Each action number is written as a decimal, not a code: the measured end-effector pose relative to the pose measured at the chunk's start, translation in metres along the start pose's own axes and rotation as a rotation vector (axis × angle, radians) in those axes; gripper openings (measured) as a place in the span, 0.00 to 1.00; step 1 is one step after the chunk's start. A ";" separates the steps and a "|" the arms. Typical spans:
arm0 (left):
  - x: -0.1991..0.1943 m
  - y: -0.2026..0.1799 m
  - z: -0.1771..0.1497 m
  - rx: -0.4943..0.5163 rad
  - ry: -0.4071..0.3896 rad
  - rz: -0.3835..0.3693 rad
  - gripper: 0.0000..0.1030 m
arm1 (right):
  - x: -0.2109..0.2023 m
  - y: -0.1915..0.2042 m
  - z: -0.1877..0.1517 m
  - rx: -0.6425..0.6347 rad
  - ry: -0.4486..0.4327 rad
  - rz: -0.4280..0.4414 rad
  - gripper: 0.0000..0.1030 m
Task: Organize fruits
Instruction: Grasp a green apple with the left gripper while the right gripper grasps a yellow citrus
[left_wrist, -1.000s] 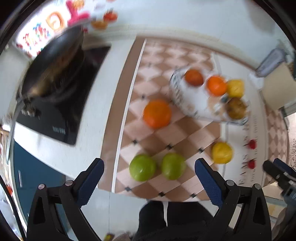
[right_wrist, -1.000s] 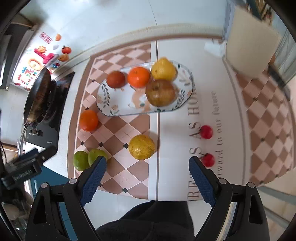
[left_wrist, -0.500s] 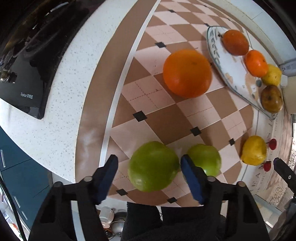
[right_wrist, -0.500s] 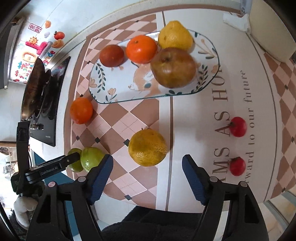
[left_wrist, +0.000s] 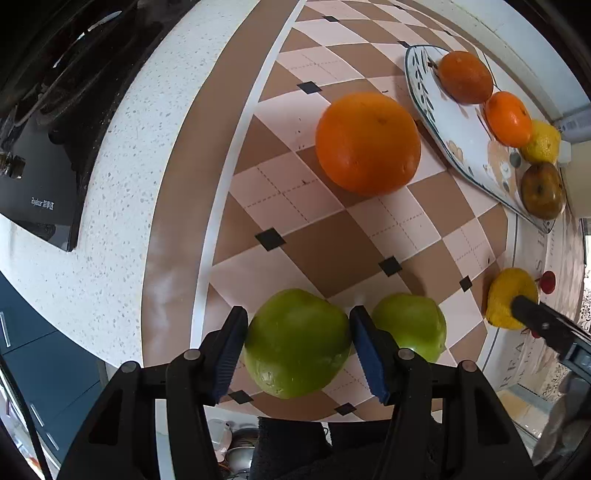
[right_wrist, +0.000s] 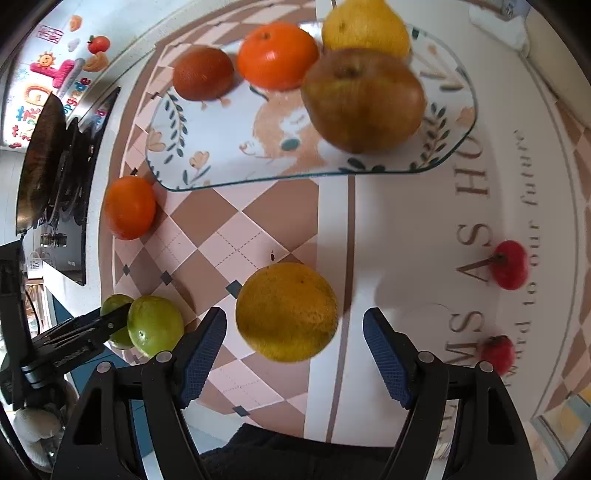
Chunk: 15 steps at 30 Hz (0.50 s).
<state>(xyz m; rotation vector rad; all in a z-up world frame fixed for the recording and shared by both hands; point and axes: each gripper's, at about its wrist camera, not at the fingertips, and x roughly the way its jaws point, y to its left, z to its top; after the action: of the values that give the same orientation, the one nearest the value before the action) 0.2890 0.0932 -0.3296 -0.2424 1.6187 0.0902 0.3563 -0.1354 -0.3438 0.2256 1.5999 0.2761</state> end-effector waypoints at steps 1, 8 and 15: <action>0.000 0.000 0.001 0.002 -0.001 0.001 0.54 | 0.004 -0.001 0.001 0.006 0.006 0.012 0.70; 0.005 0.007 0.018 0.015 0.031 0.005 0.54 | 0.006 -0.002 -0.008 -0.036 0.007 -0.017 0.61; 0.015 0.009 0.020 0.004 0.051 -0.003 0.53 | 0.005 -0.005 -0.007 -0.031 0.012 0.009 0.61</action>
<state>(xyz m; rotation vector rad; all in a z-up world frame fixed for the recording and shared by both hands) 0.3059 0.1047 -0.3466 -0.2456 1.6687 0.0793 0.3494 -0.1391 -0.3502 0.2072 1.6059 0.3094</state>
